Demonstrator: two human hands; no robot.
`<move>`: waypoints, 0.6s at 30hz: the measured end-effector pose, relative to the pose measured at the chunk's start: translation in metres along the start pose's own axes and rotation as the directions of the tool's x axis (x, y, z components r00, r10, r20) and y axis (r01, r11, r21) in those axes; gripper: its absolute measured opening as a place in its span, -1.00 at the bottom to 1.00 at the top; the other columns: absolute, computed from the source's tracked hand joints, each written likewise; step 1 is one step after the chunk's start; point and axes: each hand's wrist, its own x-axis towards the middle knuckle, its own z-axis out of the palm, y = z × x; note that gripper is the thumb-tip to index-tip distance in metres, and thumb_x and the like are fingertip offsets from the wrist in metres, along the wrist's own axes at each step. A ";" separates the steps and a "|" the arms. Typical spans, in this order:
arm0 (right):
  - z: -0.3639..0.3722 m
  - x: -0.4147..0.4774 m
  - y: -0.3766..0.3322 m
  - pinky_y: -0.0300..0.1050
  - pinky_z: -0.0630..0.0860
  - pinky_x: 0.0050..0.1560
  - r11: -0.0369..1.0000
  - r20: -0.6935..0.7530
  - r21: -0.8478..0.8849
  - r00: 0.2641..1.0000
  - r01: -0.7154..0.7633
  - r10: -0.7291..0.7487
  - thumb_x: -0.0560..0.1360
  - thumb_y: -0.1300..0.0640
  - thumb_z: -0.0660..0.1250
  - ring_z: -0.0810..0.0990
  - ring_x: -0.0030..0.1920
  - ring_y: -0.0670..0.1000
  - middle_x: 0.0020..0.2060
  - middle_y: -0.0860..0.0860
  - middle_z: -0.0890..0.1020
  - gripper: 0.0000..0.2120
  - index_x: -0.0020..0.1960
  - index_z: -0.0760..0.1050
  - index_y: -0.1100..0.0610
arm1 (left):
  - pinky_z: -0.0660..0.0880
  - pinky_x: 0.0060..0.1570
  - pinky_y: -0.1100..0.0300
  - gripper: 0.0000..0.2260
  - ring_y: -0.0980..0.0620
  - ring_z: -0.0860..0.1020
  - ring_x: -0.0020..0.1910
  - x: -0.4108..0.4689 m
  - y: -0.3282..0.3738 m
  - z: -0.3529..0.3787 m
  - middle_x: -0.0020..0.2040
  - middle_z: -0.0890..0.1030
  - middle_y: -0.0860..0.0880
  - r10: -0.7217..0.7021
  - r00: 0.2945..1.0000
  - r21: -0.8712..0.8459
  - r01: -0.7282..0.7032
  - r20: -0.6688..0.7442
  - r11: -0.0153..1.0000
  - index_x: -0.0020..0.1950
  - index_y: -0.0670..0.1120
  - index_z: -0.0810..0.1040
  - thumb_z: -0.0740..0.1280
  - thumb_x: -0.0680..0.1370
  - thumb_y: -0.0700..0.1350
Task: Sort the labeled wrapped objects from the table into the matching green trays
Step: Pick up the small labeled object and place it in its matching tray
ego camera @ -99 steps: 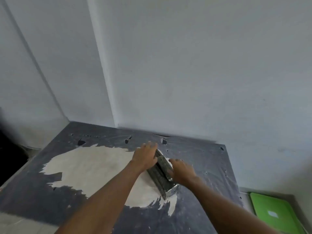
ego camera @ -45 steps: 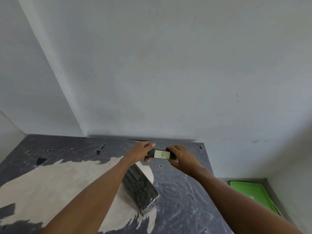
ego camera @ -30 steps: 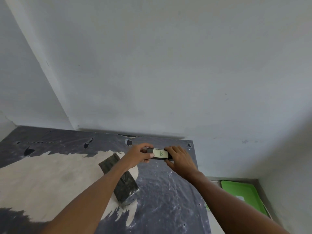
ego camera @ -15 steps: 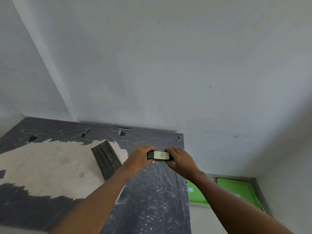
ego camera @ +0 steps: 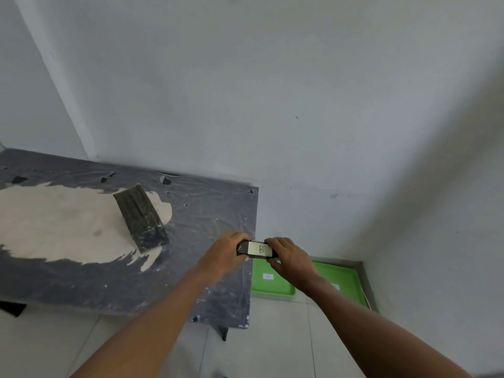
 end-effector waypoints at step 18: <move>-0.030 -0.131 0.204 0.00 0.51 0.08 0.970 0.058 0.018 0.968 -0.244 0.243 0.53 0.12 0.29 0.46 0.29 0.09 0.27 0.04 0.53 -0.58 0.37 0.36 0.09 | 0.47 0.12 0.20 -0.65 0.08 0.51 0.16 0.072 0.135 0.176 0.23 0.56 0.04 0.009 0.974 0.072 -0.026 0.226 0.997 0.28 -0.03 0.49 0.44 0.52 -0.08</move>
